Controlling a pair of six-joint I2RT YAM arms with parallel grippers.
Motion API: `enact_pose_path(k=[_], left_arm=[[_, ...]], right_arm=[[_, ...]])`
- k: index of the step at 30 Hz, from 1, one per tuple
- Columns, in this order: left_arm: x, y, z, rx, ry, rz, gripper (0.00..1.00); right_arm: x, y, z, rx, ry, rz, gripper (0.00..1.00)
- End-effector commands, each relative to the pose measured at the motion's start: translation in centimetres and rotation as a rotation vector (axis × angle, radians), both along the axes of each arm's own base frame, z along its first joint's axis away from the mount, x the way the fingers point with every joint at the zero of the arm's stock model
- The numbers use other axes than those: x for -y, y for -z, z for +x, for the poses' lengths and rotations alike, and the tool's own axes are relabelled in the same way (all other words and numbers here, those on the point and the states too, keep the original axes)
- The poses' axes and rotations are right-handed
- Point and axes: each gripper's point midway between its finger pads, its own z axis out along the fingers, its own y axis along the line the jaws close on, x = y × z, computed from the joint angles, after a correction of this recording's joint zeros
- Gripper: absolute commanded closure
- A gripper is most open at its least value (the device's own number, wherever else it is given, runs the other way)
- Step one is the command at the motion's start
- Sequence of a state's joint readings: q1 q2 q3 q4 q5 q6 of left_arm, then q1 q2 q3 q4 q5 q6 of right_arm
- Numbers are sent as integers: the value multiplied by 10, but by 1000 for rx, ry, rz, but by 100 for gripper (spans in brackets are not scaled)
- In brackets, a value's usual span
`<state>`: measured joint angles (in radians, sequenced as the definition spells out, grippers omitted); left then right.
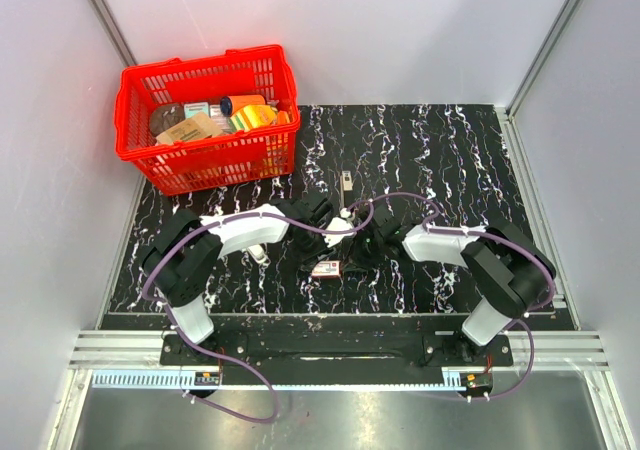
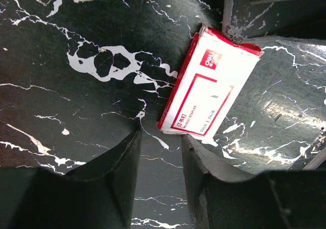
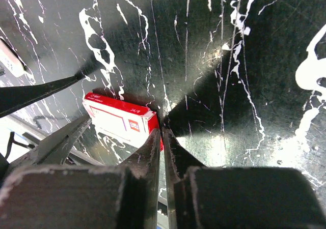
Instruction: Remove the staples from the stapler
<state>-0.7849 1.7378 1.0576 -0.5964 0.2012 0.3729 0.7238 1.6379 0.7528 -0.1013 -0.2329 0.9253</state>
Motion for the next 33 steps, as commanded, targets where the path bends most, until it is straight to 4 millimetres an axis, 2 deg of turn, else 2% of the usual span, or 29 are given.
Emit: enact_pose_path(k=[1,8,12,15,16,18,21,22,23,24,25,26,28,30,33], left_arm=[[14,-4,-2,11,43,-44,58],[10,-5,0,22,45,-22,58],[5,-18,6,32,27,-11,46],[-4,-37,17,50,-10,-30,34],[-5,-46,21,58,-22,-47,15],[-13,-66,31,74,-51,-74,11],[-23,-98,44,98,-106,-131,9],[-27,-110,47,111,-126,-147,8],[-32,-120,50,122,-144,-158,1],[-36,-133,53,144,-160,-173,1],[-41,-145,55,167,-180,-189,1],[-45,-156,56,184,-193,-200,1],[-57,-177,59,242,-230,-220,1],[-72,-193,60,293,-278,-223,1],[-98,-209,61,356,-367,-231,1]], right_arm=[[-15,-5,3,14,-17,27,88],[-5,-3,0,21,-20,-20,87],[8,-7,-4,37,-13,-60,81],[19,-9,-8,46,-5,-88,70],[23,-7,-11,45,-2,-101,66],[31,-8,-14,52,3,-121,57],[42,-13,-15,75,9,-155,45],[46,-17,-13,94,6,-171,41],[51,-22,-11,112,11,-189,36],[53,-29,-7,141,10,-196,29],[55,-38,-4,168,7,-196,28],[58,-47,2,207,14,-215,19],[61,-68,12,277,20,-225,9],[64,-90,23,344,24,-240,4],[67,-120,35,414,11,-277,1]])
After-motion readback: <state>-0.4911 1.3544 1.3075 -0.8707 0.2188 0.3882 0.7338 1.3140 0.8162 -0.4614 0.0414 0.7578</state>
